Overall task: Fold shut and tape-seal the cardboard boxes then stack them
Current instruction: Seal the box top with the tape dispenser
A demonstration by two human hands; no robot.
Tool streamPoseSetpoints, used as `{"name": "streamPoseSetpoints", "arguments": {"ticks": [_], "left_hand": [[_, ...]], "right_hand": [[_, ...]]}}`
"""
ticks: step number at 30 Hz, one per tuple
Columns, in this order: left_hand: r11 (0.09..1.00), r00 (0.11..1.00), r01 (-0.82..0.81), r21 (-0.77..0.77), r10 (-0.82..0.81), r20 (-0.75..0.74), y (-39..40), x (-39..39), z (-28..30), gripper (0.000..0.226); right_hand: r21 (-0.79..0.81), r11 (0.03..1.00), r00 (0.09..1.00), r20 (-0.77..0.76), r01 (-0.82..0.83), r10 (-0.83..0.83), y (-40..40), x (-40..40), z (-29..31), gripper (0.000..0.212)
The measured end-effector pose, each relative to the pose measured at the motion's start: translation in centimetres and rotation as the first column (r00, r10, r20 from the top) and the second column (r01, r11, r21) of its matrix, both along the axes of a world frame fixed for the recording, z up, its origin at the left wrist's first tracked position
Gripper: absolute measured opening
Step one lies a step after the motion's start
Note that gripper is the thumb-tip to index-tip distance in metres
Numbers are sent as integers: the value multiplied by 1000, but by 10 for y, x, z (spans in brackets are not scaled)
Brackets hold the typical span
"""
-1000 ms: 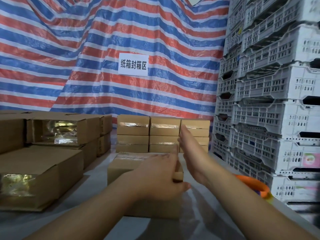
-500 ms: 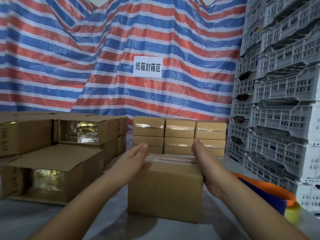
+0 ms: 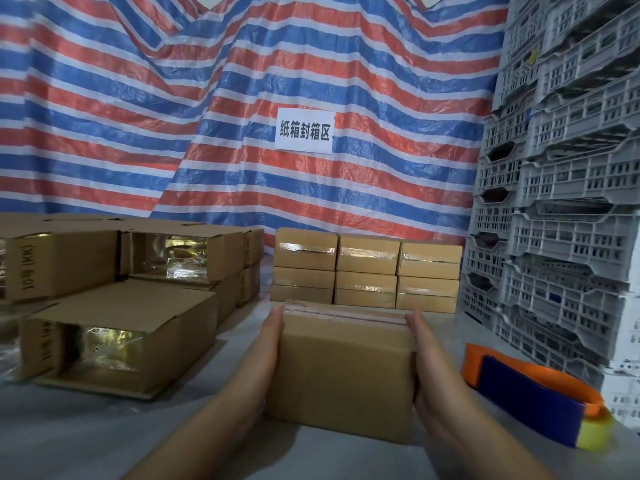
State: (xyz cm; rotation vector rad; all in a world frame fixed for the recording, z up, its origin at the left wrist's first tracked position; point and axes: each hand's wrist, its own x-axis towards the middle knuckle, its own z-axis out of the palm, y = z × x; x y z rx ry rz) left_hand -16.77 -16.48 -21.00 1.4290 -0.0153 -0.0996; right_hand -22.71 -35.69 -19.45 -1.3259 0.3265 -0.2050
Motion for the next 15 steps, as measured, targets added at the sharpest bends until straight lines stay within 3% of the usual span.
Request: {"name": "streamPoseSetpoints", "arguments": {"ticks": [5,8,11,15], "left_hand": [[1000,1000,-19,13,19,-17,2,-5,5,108],[995,994,95,25,-96,45,10,-13,-1,98],[979,976,190,77,-196,94,24,-16,-6,90],[906,915,282,315,-353,196,39,-15,-5,74]], "right_hand": [[110,994,1000,6,-25,24,7,-9,-4,66],[87,995,999,-22,-40,42,10,-10,-4,76],[-98,989,992,42,-114,119,9,-25,-12,75],[-401,905,979,75,-143,189,6,-31,-11,85]]}}
